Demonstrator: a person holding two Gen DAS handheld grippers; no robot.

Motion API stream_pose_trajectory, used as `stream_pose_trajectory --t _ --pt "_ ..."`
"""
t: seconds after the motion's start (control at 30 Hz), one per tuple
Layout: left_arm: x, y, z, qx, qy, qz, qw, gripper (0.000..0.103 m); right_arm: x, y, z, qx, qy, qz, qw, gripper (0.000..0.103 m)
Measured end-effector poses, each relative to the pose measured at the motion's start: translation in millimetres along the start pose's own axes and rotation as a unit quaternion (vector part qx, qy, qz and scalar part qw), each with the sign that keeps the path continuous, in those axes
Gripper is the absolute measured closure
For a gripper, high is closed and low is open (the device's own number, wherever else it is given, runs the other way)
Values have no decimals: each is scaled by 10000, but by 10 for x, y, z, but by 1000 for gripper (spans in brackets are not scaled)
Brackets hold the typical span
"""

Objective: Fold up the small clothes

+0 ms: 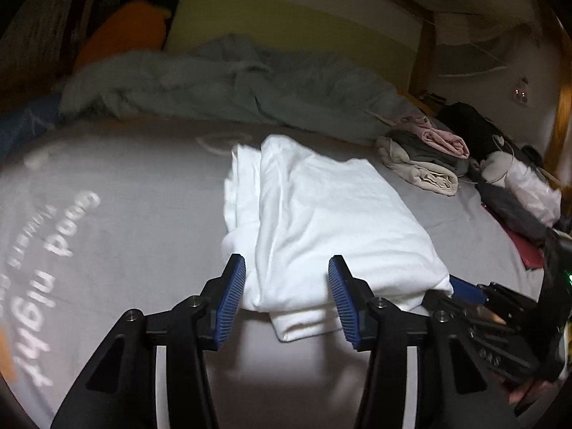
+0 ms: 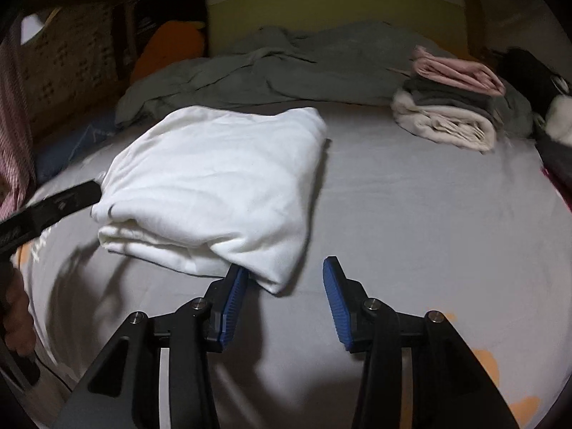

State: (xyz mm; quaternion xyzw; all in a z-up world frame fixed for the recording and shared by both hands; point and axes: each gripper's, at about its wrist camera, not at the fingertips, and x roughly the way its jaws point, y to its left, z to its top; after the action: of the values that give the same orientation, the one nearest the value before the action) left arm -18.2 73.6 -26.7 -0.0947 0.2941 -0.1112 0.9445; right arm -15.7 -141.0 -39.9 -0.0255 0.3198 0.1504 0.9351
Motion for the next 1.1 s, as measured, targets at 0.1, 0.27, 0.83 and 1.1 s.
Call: stream_pose_trajectory --t 0.1,0.27,0.83,1.1 --pt "137 136 -45 -410 251 -90 9988 57 -33 47 55 28 -78 261 9996 56" --pt "201 255 -87 -966 409 -200 9943 55 13 -36 103 350 -107 76 9993 52" --pt "225 210 -193 -779 437 81 9960 52 22 -109 -114 -302 -193 -715 9968 55" --pt "192 144 -201 -353 300 497 9977 50 -65 -291 22 475 -838 -680 9930 58"
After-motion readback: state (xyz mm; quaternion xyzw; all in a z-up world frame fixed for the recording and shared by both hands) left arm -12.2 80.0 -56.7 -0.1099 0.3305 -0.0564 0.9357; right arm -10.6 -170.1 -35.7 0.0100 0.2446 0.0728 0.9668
